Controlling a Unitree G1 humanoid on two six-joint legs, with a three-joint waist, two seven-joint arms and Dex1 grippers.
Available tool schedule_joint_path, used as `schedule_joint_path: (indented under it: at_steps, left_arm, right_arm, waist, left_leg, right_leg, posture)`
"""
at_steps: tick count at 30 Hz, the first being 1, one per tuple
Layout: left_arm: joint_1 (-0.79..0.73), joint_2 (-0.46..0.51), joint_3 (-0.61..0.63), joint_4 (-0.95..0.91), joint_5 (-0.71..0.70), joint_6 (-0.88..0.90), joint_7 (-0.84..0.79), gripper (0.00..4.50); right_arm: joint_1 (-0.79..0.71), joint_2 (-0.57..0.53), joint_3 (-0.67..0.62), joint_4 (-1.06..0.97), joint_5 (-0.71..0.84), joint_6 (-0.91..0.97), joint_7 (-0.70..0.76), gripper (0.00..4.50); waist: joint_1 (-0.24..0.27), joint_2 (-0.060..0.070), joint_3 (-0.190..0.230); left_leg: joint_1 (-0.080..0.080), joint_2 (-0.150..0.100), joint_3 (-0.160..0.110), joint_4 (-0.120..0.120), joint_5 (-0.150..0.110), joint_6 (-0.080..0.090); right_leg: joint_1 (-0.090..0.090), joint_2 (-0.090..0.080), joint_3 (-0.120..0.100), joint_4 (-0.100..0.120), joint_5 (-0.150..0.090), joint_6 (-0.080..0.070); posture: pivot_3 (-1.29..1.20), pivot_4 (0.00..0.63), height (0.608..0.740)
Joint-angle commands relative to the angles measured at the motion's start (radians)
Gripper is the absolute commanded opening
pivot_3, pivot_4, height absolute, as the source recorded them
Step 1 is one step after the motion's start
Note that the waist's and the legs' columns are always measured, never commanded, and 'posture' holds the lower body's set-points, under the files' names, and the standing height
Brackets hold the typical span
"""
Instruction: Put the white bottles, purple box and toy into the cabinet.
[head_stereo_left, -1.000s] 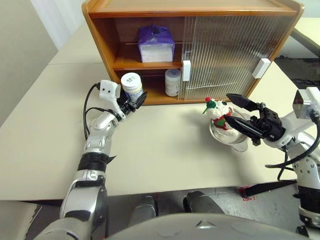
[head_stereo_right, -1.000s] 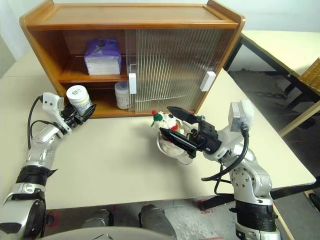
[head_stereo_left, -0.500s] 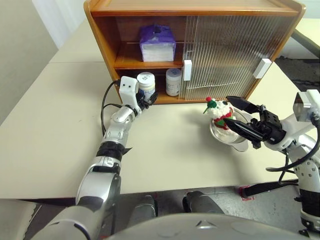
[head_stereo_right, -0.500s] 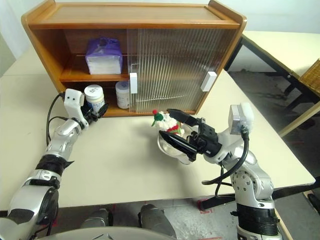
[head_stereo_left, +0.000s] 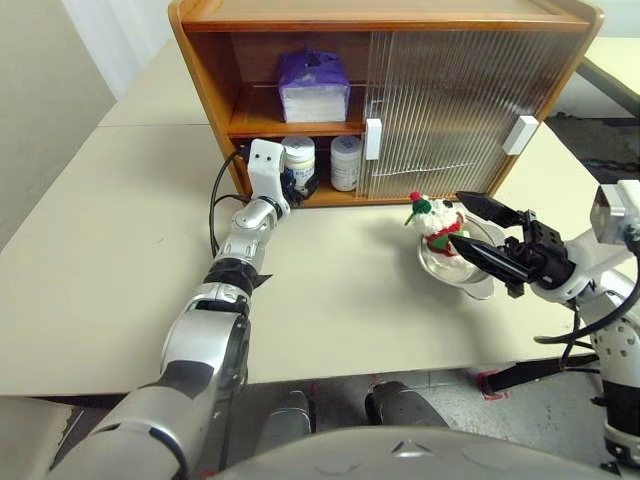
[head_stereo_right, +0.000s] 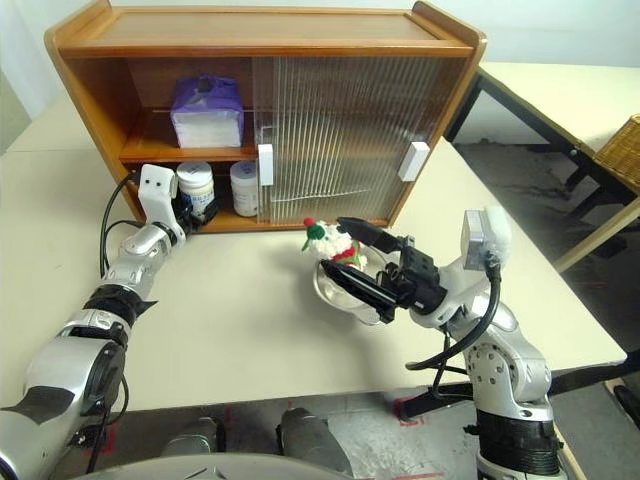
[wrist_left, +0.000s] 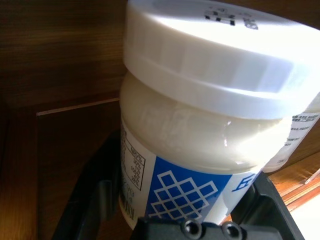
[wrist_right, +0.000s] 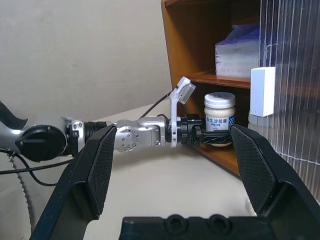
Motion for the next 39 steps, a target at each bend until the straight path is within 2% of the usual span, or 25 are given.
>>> schedule_joint_path:
  at_steps: [1, 13, 17, 28, 31, 36, 39]
  left_arm:
    - [-0.041, 0.015, 0.02, 0.046, 0.003, -0.015, 0.006, 3.14]
    - [-0.078, 0.005, 0.019, 0.127, 0.009, -0.031, 0.036, 3.14]
    - [-0.078, 0.004, 0.017, 0.134, 0.012, -0.04, 0.044, 4.48]
    - [-0.025, 0.009, 0.024, 0.094, 0.002, -0.053, 0.043, 4.48]
    - [0.029, 0.007, 0.029, 0.024, -0.01, -0.056, 0.031, 4.48]
    - [0.185, 0.0, 0.032, -0.209, -0.036, -0.031, 0.009, 4.48]
    - [0.317, 0.021, 0.007, -0.438, -0.048, 0.032, -0.042, 4.48]
  right_arm:
    - [0.007, -0.011, -0.01, -0.024, 0.009, 0.004, -0.005, 4.5]
    - [0.017, -0.033, -0.025, -0.037, 0.019, 0.007, -0.006, 4.5]
    - [0.028, -0.035, -0.029, -0.043, 0.019, 0.002, -0.007, 4.5]
    - [0.025, -0.056, -0.037, -0.026, 0.025, -0.002, 0.003, 4.5]
    - [0.02, -0.062, -0.037, -0.018, 0.026, -0.001, 0.008, 4.5]
    - [0.017, -0.063, -0.033, -0.006, 0.02, -0.001, 0.013, 4.5]
    - [0.025, -0.066, -0.028, -0.005, 0.02, 0.016, 0.007, 4.5]
  waist:
    - [-0.005, 0.0, 0.001]
    - [-0.034, -0.001, 0.002]
    - [-0.042, -0.001, 0.002]
    - [-0.049, -0.001, 0.001]
    - [-0.049, -0.001, 0.001]
    - [-0.051, -0.001, 0.001]
    - [-0.049, -0.001, 0.002]
  left_leg:
    - [0.0, -0.001, 0.0, 0.0, 0.001, 0.0]
    - [-0.004, -0.012, 0.0, -0.002, 0.005, -0.002]
    - [-0.005, -0.013, 0.003, -0.003, 0.005, -0.001]
    - [-0.004, -0.013, 0.004, -0.001, 0.004, 0.001]
    - [-0.004, -0.014, 0.004, -0.001, 0.004, 0.001]
    - [-0.004, -0.014, 0.005, -0.001, 0.004, 0.0]
    - [-0.004, -0.014, 0.005, -0.001, 0.004, 0.0]
  right_leg:
    - [0.0, 0.0, 0.0, 0.0, 0.0, 0.0]
    - [-0.002, -0.001, -0.001, 0.0, 0.0, 0.0]
    - [-0.001, -0.001, -0.002, -0.005, 0.001, 0.002]
    - [0.002, -0.001, -0.001, -0.01, 0.003, 0.005]
    - [0.003, -0.001, -0.001, -0.01, 0.003, 0.005]
    - [0.003, -0.001, -0.001, -0.01, 0.003, 0.005]
    - [0.003, -0.001, -0.001, -0.01, 0.003, 0.005]
  posture:
    - [-0.29, 0.072, 0.74]
    - [-0.3, 0.049, 0.74]
    - [-0.31, 0.046, 0.74]
    - [-0.29, 0.046, 0.74]
    - [-0.29, 0.052, 0.74]
    - [-0.29, 0.058, 0.74]
    - [-0.29, 0.065, 0.74]
